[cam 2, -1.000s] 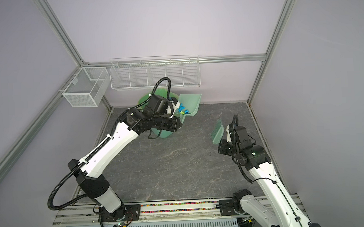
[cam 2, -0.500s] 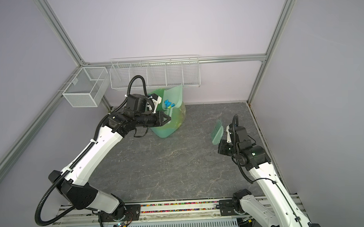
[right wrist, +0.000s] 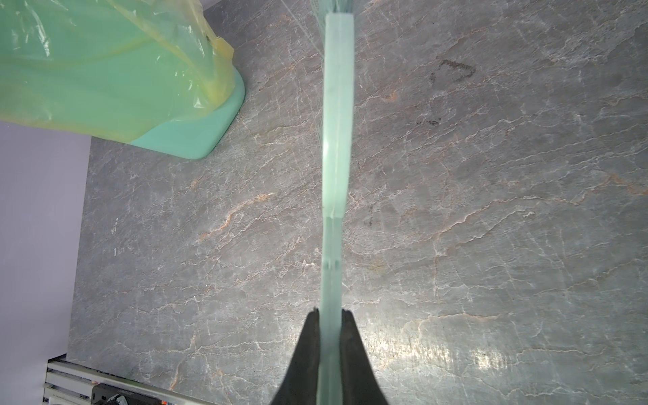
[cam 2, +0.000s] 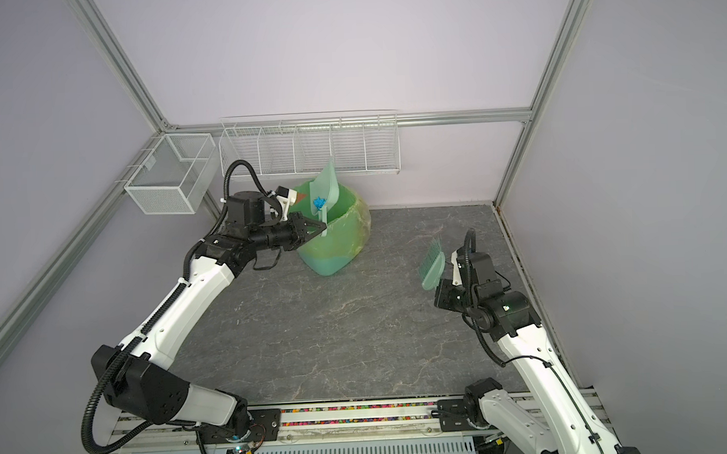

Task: Sweep away the paper scraps from the table
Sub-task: 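Tilt the dustpan over the bin opening with the left gripper, emptying the scraps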

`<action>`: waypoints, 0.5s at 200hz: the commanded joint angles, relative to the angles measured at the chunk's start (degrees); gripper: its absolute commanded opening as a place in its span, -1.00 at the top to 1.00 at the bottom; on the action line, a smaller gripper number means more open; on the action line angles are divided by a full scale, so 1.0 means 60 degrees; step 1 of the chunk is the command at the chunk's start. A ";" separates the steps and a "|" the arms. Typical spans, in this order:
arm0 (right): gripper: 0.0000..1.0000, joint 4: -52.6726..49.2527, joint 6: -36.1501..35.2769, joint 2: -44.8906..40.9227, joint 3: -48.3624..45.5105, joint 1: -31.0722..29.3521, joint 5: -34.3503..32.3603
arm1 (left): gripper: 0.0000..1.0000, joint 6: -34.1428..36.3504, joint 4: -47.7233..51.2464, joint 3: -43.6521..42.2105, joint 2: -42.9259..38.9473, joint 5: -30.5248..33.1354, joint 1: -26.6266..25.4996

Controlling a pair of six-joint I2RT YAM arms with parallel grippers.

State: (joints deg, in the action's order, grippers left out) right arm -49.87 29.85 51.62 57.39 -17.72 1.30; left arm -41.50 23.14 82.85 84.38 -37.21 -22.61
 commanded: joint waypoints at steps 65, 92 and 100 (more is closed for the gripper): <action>0.86 0.0470 0.0135 0.0157 -0.0053 0.0000 0.0388 | 1.00 -0.5275 -0.7553 -0.2536 -0.0387 -0.2494 0.0862; 0.87 0.0489 0.0168 0.0088 -0.0029 -0.0006 0.0531 | 1.00 -0.7028 -0.9873 -0.3151 -0.0241 -0.2643 0.1139; 0.87 0.0461 0.0154 0.0070 -0.0006 -0.0009 0.0505 | 1.00 -0.7426 -1.0402 -0.3249 -0.0172 -0.2654 0.1200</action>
State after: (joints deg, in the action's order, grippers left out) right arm -48.90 30.06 52.62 57.41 -17.72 3.11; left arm -73.71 -20.73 64.88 83.72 -50.70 -16.75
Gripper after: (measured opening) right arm 0.110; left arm 0.048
